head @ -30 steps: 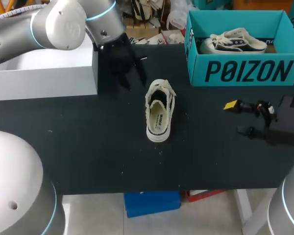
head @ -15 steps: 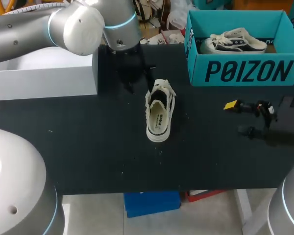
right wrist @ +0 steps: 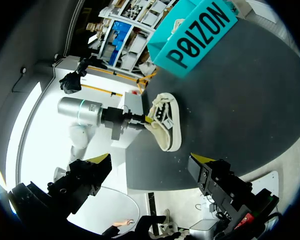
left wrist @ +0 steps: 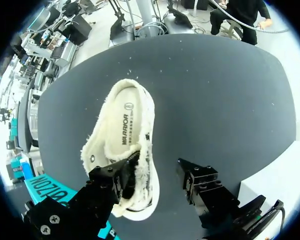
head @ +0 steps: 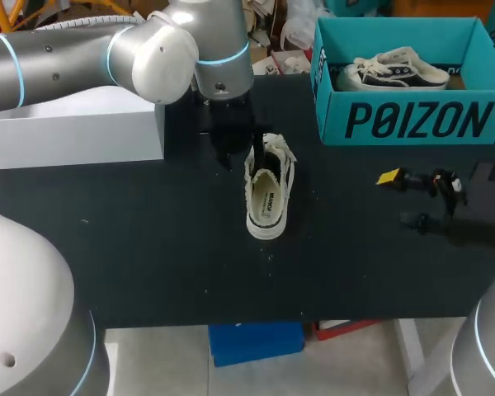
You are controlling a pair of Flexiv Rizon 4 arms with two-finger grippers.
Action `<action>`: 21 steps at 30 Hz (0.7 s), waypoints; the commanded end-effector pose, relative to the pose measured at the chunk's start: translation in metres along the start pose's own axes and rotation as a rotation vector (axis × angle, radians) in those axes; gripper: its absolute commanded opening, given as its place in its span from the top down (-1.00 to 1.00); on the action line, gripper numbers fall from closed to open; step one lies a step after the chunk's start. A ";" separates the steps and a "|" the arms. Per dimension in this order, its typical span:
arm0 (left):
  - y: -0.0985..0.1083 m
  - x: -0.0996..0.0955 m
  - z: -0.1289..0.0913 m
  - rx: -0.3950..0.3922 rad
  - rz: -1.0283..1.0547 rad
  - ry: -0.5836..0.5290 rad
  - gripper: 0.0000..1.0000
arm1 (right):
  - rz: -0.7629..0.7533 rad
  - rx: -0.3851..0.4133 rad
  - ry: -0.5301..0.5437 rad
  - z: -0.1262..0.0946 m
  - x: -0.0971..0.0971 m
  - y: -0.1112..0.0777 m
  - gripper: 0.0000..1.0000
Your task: Take the shoe out of the shoebox, open the shoe tongue, remove and reinsert the insole, then place the shoe into the shoebox
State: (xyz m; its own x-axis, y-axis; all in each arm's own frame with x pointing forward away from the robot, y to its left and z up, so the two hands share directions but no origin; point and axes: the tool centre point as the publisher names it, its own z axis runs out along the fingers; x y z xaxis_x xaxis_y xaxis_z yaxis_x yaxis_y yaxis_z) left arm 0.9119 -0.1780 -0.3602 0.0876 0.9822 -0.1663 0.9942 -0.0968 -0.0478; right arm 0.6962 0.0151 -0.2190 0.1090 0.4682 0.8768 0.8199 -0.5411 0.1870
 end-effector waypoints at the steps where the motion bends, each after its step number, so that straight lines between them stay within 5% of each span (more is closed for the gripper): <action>1: -0.001 0.002 0.012 -0.008 -0.011 0.001 -0.17 | 0.001 0.001 -0.002 0.001 0.001 0.001 -1.00; 16: 0.000 0.007 0.046 -0.037 -0.056 0.027 -0.14 | 0.001 0.001 -0.002 0.001 0.001 0.001 -1.00; 21: 0.002 0.006 0.049 -0.063 -0.066 0.036 0.03 | 0.001 0.001 -0.002 0.001 0.001 0.001 -1.00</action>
State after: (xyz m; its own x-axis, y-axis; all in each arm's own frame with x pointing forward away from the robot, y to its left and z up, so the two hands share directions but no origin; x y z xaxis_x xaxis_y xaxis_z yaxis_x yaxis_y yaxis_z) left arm 0.9126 -0.1777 -0.4056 0.0244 0.9906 -0.1345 0.9996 -0.0256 -0.0072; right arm 0.6962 0.0151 -0.2190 0.1090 0.4683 0.8768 0.8199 -0.5411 0.1870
